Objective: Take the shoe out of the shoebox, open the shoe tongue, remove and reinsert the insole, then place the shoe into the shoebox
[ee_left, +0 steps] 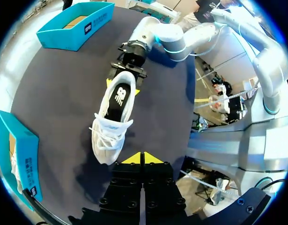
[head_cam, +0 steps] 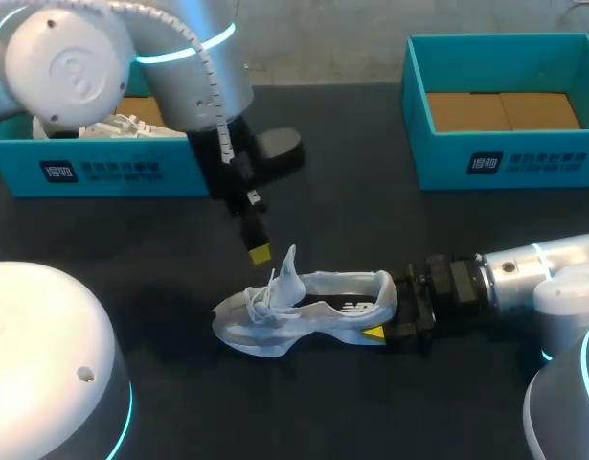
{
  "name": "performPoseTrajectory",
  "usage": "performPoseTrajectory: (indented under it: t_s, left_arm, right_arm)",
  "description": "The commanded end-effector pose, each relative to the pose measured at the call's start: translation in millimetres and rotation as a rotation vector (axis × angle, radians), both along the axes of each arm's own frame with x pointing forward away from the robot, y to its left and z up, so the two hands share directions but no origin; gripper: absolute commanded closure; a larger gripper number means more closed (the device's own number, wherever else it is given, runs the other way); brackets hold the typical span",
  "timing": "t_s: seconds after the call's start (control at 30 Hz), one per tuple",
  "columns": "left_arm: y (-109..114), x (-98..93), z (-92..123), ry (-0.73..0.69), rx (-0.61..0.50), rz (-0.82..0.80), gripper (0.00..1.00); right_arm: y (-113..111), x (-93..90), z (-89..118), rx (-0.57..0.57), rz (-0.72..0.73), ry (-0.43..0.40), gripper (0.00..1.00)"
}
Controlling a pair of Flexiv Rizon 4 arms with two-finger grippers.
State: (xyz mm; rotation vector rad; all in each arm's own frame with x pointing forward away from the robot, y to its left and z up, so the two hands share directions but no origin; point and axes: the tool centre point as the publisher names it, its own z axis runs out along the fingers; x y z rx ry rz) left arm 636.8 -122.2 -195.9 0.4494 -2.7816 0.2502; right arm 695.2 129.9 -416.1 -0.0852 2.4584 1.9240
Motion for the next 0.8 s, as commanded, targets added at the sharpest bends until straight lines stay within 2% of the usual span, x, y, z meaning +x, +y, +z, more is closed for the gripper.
performPoseTrajectory:
  t_s: [0.03,0.27,0.37,0.5,0.8]
  left_arm:
    - [-4,3.5,0,0.018,0.053,-0.020,1.00]
    - [-4,3.5,0,0.018,0.053,-0.020,1.00]
    - [-4,0.5,-2,-0.073,0.078,-0.026,1.00]
    - [-14,5.3,-2,-0.118,-0.026,-0.151,1.00]
    - [-50,18.4,-11,-0.089,-0.049,-0.329,1.00]
  right_arm:
    - [-1,-0.8,-1,-0.002,-0.001,0.000,1.00]
    - [-1,-0.8,-1,-0.002,-0.001,0.000,1.00]
    - [-1,-0.8,-1,-0.002,-0.001,0.000,1.00]
    - [-1,-0.8,-1,-0.002,-0.001,0.000,1.00]
    - [-1,-0.8,-1,-0.002,-0.001,0.000,1.00]
